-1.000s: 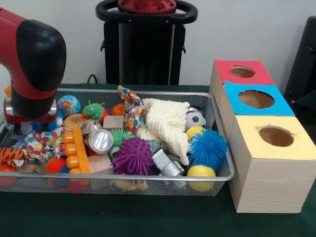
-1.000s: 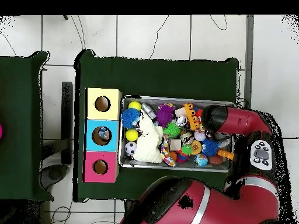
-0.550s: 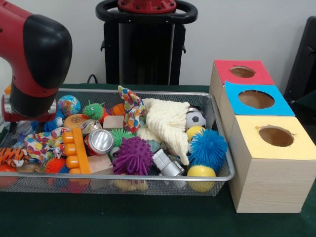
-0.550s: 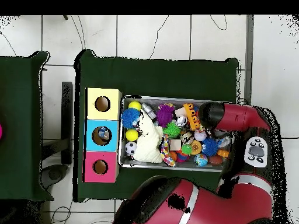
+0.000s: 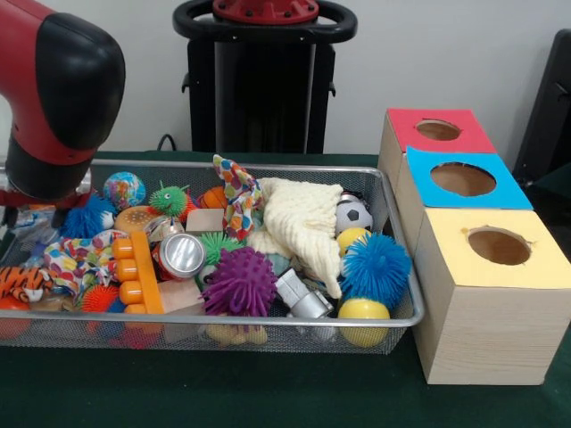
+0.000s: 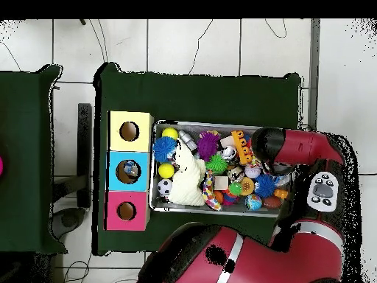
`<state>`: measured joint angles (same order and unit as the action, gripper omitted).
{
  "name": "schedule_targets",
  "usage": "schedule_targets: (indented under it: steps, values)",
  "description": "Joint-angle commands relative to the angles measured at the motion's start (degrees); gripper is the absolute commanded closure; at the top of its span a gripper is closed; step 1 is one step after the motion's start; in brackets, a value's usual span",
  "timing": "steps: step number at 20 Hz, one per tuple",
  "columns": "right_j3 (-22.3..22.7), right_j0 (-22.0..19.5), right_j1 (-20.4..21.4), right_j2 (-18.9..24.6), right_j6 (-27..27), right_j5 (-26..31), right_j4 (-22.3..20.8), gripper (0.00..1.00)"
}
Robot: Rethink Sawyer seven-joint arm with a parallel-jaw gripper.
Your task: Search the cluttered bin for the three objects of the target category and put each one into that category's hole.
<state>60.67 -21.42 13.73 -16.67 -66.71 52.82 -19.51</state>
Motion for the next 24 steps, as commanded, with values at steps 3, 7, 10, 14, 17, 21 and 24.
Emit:
schedule_targets:
  steps: [3,7,10,14,17,21,24]
  values:
    - [-0.8,0.1,-1.7,2.7,-5.3,7.1,0.7,0.0]
    - [0.5,-0.8,-1.9,4.1,-4.6,7.5,1.6,0.0]
    - [1.1,-1.6,-2.5,5.5,-4.0,6.6,2.3,0.0]
    - [1.4,-2.0,-2.8,6.2,-4.1,5.7,2.7,0.0]
    - [0.6,-2.0,-3.4,6.1,-4.1,6.1,2.8,0.0]
    - [-1.2,-1.9,-4.6,5.7,-4.2,7.5,3.0,0.0]
    - [-1.4,-2.2,-5.1,6.0,-3.8,7.4,3.4,0.0]
